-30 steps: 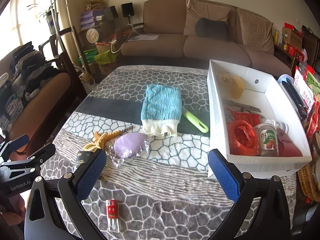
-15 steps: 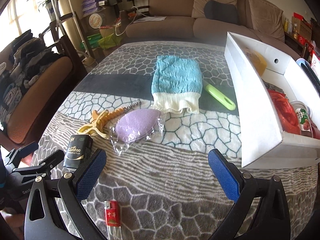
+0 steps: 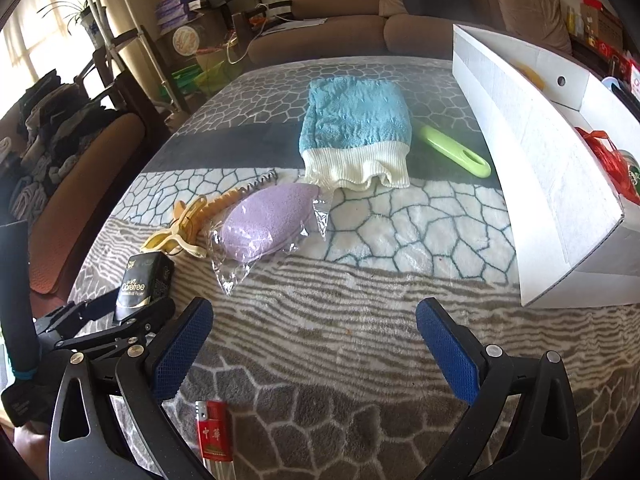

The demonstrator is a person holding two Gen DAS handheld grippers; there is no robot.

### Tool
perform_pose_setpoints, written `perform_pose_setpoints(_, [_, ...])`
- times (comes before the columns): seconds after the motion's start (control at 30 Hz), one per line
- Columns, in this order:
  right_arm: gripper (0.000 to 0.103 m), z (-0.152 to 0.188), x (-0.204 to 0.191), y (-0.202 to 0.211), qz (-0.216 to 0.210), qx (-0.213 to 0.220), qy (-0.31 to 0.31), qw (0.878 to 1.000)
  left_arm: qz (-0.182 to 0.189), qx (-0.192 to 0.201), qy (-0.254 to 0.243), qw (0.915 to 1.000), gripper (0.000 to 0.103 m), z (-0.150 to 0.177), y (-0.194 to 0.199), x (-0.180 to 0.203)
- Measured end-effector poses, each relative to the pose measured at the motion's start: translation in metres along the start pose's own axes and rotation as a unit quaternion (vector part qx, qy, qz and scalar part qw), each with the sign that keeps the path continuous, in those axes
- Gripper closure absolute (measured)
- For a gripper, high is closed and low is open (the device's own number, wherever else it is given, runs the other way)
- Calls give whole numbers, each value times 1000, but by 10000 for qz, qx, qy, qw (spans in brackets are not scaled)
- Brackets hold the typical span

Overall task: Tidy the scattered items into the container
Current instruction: 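Grasp the bagged purple sponge with the right tool while the left tool holds the tissue pack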

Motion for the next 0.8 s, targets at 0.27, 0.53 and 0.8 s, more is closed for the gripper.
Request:
perform_pose_setpoints(0.27, [0, -14, 0, -25, -425, -161, -743, 9962, 469, -63, 771, 9959, 53, -3, 9, -18])
perform_pose_setpoints(0.53, [1, -34, -1, -70, -134, -199, -1118, 9934, 756, 138, 1061, 9914, 53, -20, 26, -25])
perform_pose_setpoints(0.8, [57, -45, -19, -83, -25, -226, -431, 9988, 938, 139, 1087, 9895, 53, -25, 29, -19])
Point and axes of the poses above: each gripper's, at about its wrist camera, not at the fingertips, and y roughly against the way its jaws point, x to its right, z to its underside, the point moved 6 cm from there along -y, roughly the way its jaws point, and after that the axes turned 6 degrees about x, right-handed, at the moved point
